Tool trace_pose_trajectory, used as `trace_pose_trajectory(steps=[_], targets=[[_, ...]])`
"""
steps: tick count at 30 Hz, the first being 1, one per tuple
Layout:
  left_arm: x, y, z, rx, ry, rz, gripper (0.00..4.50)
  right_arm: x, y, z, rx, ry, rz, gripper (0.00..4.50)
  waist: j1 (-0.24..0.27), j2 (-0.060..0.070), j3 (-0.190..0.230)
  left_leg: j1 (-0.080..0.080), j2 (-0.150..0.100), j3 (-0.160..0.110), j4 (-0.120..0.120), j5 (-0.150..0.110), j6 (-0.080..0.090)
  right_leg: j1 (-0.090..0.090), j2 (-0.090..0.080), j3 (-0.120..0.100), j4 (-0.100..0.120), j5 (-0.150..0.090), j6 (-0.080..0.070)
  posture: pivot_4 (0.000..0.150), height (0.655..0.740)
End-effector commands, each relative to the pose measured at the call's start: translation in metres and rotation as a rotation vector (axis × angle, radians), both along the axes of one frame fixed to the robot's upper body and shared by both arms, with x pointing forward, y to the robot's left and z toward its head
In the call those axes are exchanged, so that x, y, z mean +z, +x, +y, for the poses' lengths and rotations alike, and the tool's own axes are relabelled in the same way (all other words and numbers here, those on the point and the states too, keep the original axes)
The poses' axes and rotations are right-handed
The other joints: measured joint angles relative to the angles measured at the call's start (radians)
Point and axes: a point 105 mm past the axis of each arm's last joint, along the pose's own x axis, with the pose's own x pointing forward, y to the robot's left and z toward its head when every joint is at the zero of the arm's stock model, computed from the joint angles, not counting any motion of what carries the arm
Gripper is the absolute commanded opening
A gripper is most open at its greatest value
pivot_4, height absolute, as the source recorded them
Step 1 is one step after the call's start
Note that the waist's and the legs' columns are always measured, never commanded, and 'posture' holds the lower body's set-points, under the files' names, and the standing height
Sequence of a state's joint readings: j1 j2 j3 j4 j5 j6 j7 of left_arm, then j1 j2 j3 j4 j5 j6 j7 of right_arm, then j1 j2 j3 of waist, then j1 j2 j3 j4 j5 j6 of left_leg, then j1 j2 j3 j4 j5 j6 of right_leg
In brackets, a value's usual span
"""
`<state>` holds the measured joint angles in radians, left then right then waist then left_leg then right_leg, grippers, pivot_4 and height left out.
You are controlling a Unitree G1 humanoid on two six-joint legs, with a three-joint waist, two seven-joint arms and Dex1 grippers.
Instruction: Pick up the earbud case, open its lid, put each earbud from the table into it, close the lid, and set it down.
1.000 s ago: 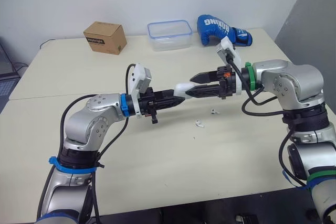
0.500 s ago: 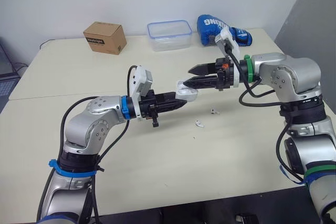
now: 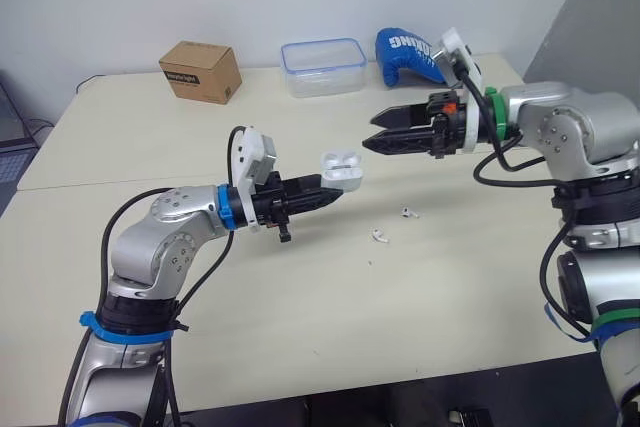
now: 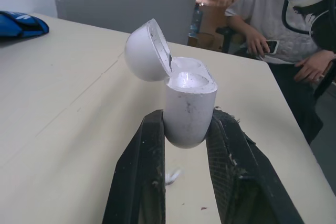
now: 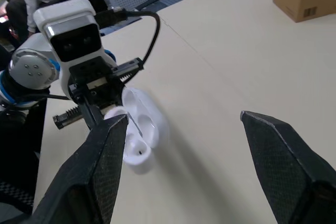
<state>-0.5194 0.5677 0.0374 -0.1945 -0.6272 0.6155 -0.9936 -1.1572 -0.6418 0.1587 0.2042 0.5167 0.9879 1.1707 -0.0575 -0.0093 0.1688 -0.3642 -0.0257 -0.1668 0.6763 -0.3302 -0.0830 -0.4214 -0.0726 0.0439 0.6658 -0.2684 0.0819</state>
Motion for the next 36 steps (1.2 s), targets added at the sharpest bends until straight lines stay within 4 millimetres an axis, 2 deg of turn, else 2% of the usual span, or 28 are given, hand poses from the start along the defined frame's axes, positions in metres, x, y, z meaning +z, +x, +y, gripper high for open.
trace_pose_trajectory(steps=[1,2,6,11,17,24,36], targets=[[0.013,-0.003,0.012,0.026,-0.007,-0.067,0.71,0.001,-0.003,-0.005,0.037,-0.16,-0.088,3.56,0.0,0.0,0.0,0.0,0.0,0.0,0.0,0.0,0.0,0.0,0.0,0.0,0.0,0.0,0.0,0.15,0.74],[0.013,-0.003,0.013,0.029,-0.006,-0.067,0.71,-0.003,-0.004,-0.006,0.046,-0.2,-0.098,3.56,0.0,0.0,0.0,0.0,0.0,0.0,0.0,0.0,0.0,0.0,0.0,0.0,0.0,0.0,0.0,0.15,0.74],[0.016,-0.004,0.022,0.055,-0.007,-0.08,0.71,-0.037,-0.005,-0.006,0.098,-0.506,-0.165,3.56,-0.001,0.0,0.0,0.0,0.0,0.0,0.0,0.0,0.0,0.0,0.0,0.0,0.0,0.0,0.0,0.15,0.74],[0.02,-0.005,0.028,0.071,-0.007,-0.092,0.71,-0.063,-0.006,-0.002,0.097,-0.692,-0.14,3.56,-0.001,0.0,0.0,0.0,0.0,0.0,0.0,0.0,0.0,0.0,0.0,0.0,0.0,0.0,0.0,0.15,0.74],[0.018,-0.006,0.033,0.082,0.001,-0.086,0.71,-0.087,-0.006,0.007,0.07,-0.813,-0.095,3.56,0.0,0.0,0.0,0.0,0.0,0.0,0.0,0.0,0.0,-0.001,0.0,0.0,0.0,0.0,0.0,0.15,0.74],[0.017,-0.005,0.031,0.079,0.004,-0.082,0.71,-0.117,-0.004,0.02,0.048,-0.889,-0.075,3.56,-0.001,0.0,0.0,0.0,0.0,0.0,0.0,0.0,0.0,-0.001,0.0,0.0,0.0,0.0,0.0,0.15,0.74],[0.014,-0.006,0.027,0.069,0.01,-0.075,0.71,-0.146,0.001,0.026,-0.032,-0.965,-0.049,3.56,-0.001,0.0,0.0,0.0,0.0,-0.001,0.0,0.0,0.0,-0.001,0.0,0.0,0.0,0.0,0.0,0.15,0.74]])
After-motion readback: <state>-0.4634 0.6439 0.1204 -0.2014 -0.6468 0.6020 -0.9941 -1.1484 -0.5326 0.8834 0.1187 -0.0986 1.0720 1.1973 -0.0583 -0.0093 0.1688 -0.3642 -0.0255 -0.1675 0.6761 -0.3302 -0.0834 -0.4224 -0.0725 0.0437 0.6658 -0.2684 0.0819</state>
